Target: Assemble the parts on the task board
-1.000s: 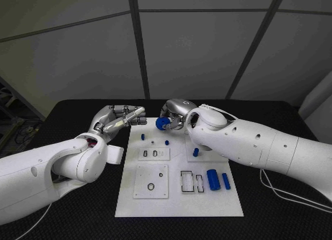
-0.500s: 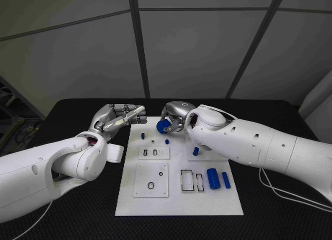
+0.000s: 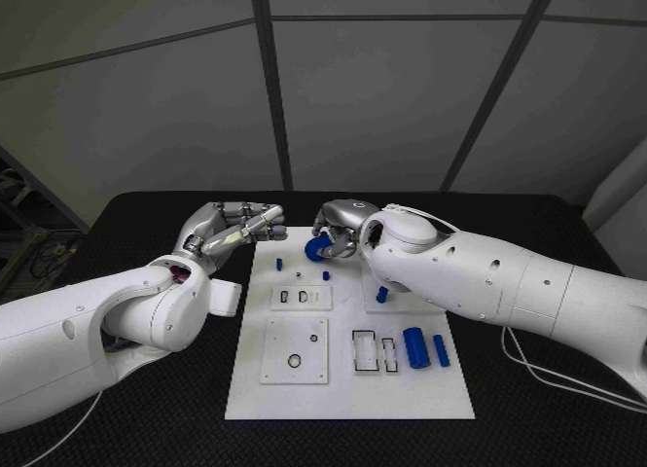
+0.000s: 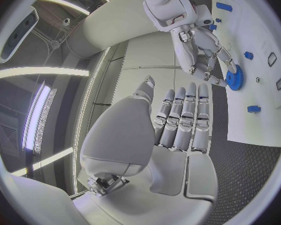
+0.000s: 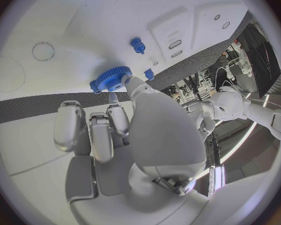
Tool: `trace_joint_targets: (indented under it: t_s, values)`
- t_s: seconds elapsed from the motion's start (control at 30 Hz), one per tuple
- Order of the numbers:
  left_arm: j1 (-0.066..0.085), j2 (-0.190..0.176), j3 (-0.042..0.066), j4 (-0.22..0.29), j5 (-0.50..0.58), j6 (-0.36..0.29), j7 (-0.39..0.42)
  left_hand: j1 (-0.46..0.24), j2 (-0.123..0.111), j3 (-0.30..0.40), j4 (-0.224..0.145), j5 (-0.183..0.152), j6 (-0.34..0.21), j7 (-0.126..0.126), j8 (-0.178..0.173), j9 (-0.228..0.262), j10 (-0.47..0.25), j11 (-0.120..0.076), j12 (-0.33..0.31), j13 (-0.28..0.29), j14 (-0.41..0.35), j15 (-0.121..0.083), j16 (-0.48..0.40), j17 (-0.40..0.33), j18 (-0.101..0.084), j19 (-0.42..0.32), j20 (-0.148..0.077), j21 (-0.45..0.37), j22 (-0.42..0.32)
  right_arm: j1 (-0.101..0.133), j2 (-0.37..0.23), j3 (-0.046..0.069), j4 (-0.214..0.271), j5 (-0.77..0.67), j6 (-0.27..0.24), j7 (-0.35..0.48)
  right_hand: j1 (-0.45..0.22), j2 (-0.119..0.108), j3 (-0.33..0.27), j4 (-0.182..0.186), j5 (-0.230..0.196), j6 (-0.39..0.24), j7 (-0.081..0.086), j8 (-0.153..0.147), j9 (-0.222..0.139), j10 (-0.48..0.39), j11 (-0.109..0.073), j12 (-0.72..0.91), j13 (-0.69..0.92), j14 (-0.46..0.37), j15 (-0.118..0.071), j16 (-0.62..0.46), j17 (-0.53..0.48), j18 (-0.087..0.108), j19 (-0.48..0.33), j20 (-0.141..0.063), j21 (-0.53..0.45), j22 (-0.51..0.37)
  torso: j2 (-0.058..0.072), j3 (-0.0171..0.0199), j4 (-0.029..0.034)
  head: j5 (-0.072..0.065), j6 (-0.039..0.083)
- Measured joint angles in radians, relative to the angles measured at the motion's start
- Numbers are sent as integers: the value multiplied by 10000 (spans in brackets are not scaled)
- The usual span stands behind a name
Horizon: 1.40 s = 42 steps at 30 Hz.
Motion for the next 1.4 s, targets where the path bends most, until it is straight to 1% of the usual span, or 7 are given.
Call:
trace_joint_targets:
  t_s: [0.1, 0.37, 0.57, 0.63, 0.7, 0.9, 1.4]
  values:
    - [4, 0, 0, -2, 0, 1, -3, 0, 0, 0, 0, 0, 0, 0, 0, 0, 0, 0, 0, 0, 0, 0, 0, 0, 0, 0, 0, 0, 0, 0, 16, 1, -37, -2, 19, 0, -63, -140, -34, 33, -23, -204, 80, -110, -83, -53, 54, -47, -71, -7, 63, 0, 0, -2, -33, 33, 0, -28, 0, 0, 1, 0, 4]
    - [17, -4, 0, -8, -1, 2, -13, 0, 0, 0, 0, 0, 0, 0, -42, 0, 0, 0, -48, 0, 0, 0, 0, 9, 1, 0, 0, 0, 1, 1, 18, 1, -58, -10, 122, 0, -100, -183, -113, 112, -78, -236, 54, -110, -104, -88, 89, -49, -77, 0, 70, 0, -1, -1, 4, 69, 0, -28, 0, 1, 4, -5, 8]
    - [26, -5, 0, -66, -1, -1, -43, 0, 0, 0, 0, 0, 0, 0, -42, 0, 0, 0, -48, 0, 0, 0, 0, 9, 0, 0, 0, 0, 2, 2, -42, 1, -40, -12, 222, -4, -100, -183, -114, 112, -78, 99, 17, 35, -85, 23, 51, 115, 139, 0, 70, 0, -2, -1, 4, 69, 0, 13, -1, 7, 2, 3, 15]
    - [26, -7, 0, -71, -1, -2, -54, 0, 0, 0, 0, 0, 0, 0, -42, 0, 0, 0, -48, 0, 0, 0, 0, 9, 0, 0, 0, 0, 2, 2, -84, 1, -34, -11, 266, -9, -165, -118, -145, 172, -53, 223, -11, 114, -83, 59, 15, 190, 195, 0, 70, 0, -2, -1, 4, 69, 0, 37, -1, 7, 1, 3, 13]
    - [27, -8, 0, -73, -1, -2, -62, 0, 0, 0, 0, 0, 0, 0, -42, 0, 0, 0, -48, 0, 0, 0, 0, 9, 0, 0, 0, 0, 2, 2, -118, 1, -31, -3, 306, -14, -417, -59, -162, 333, 155, 341, -30, 123, -83, 94, 51, 212, 243, 0, 70, 0, -2, -1, 4, 69, 0, 49, -1, 8, -1, 7, 6]
    - [29, -8, 0, -75, -1, -8, -74, 0, 0, 0, 0, 0, 0, 0, -42, 0, 0, 0, -48, 0, 0, 0, 0, 9, 0, 0, 0, 0, 3, 11, -197, 8, 7, 37, 415, -37, -1032, 189, -185, 844, 715, 493, -88, 121, -132, 165, -21, 287, 260, 0, 70, 0, -2, -1, 4, 69, 8, 85, -4, 9, -13, 15, 4]
    - [30, -28, 0, -77, -1, -68, -74, 0, 0, 0, 0, 0, 1, 0, -42, 0, -36, 36, -48, 0, 0, 0, 0, 7, 0, 0, 0, 0, -5, 3, -373, -4, 130, 181, 677, -115, -1145, 229, -155, 896, 764, 606, -108, 121, -157, 258, -41, 396, 259, 0, 70, 0, -3, -1, 4, 69, 41, 110, -5, 8, -12, -5, -25]
